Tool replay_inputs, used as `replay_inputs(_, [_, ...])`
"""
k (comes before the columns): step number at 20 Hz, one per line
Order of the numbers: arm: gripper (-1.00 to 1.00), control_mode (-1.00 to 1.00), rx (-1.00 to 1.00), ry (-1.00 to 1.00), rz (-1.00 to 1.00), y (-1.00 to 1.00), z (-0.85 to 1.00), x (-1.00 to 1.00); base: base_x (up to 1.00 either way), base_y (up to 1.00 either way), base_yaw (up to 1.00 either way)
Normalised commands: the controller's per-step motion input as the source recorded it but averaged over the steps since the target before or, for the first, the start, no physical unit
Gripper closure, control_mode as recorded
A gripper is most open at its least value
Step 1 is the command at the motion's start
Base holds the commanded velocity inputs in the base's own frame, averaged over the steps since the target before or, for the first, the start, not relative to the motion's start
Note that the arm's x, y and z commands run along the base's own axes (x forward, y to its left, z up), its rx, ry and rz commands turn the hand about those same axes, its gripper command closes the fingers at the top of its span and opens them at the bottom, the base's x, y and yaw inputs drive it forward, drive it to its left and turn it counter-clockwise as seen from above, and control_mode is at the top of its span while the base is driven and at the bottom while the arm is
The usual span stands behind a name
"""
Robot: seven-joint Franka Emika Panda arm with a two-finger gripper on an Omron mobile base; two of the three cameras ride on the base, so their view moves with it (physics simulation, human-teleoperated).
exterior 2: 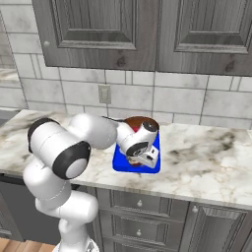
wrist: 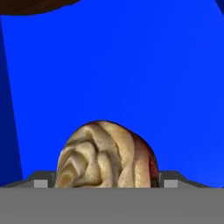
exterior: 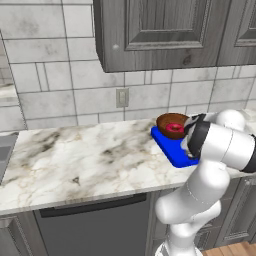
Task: Place the bowl with donut and the cupcake onto the tray.
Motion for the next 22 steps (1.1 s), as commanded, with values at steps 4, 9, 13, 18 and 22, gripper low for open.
replay_inputs(4, [1.0, -1.0, 0.03, 0.0, 0.11, 0.04, -0.22, 0.13, 0.0, 0.0, 0.0])
replay_inputs(9, [-1.0, -1.0, 0.01, 0.0, 0.09, 0.04, -0.13, 0.14, 0.0, 0.0, 0.0])
replay_inputs(13, [-1.0, -1.0, 0.0, 0.01, 0.05, 0.0, -0.03, 0.02, 0.0, 0.0, 0.0])
replay_inputs(18, [-1.0, -1.0, -0.01, 0.02, 0.0, 0.0, 0.05, 0.02, 0.0, 0.0, 0.0])
replay_inputs(22, [-1.0, -1.0, -0.01, 0.0, 0.02, 0.0, 0.02, 0.05, 0.0, 0.0, 0.0])
